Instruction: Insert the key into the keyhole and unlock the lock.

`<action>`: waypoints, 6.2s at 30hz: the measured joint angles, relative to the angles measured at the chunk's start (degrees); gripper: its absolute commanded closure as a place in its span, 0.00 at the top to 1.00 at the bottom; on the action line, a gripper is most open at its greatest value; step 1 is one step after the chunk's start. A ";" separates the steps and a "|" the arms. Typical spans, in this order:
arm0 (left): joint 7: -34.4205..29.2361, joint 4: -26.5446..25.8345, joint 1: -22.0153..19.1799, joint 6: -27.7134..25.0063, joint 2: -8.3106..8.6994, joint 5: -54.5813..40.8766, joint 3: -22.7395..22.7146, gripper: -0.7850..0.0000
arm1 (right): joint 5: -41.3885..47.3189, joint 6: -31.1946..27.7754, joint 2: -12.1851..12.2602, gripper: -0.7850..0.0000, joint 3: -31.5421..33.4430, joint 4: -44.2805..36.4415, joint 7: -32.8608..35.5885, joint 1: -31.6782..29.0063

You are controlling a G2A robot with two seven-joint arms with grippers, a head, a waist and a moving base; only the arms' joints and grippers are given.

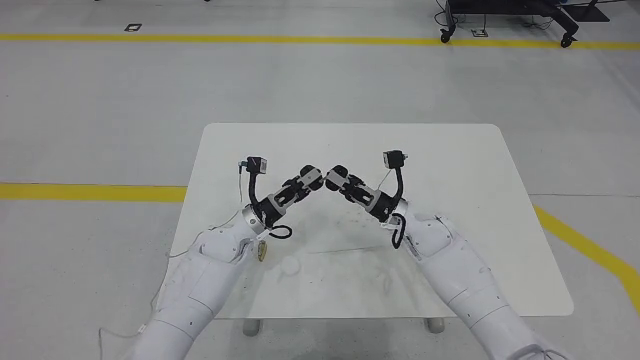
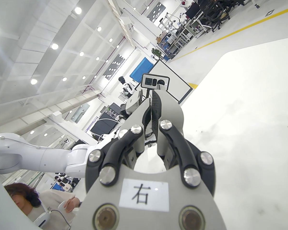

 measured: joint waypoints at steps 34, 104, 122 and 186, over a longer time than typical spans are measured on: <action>2.58 -1.95 0.64 0.81 0.23 6.21 -0.65 0.00 | 1.21 0.32 0.00 1.00 -0.13 1.17 0.46 0.45; -8.17 -6.83 1.35 7.06 2.62 9.26 0.40 1.00 | 15.49 -2.70 6.28 0.00 1.16 3.50 29.87 2.66; -5.85 -25.80 8.73 10.06 5.93 16.70 -11.70 1.00 | 15.93 -5.69 7.32 0.00 4.52 4.84 25.14 1.44; -15.93 -46.78 30.39 36.93 11.52 77.46 -16.08 0.20 | 15.94 -5.68 7.33 0.00 4.51 4.84 25.14 1.44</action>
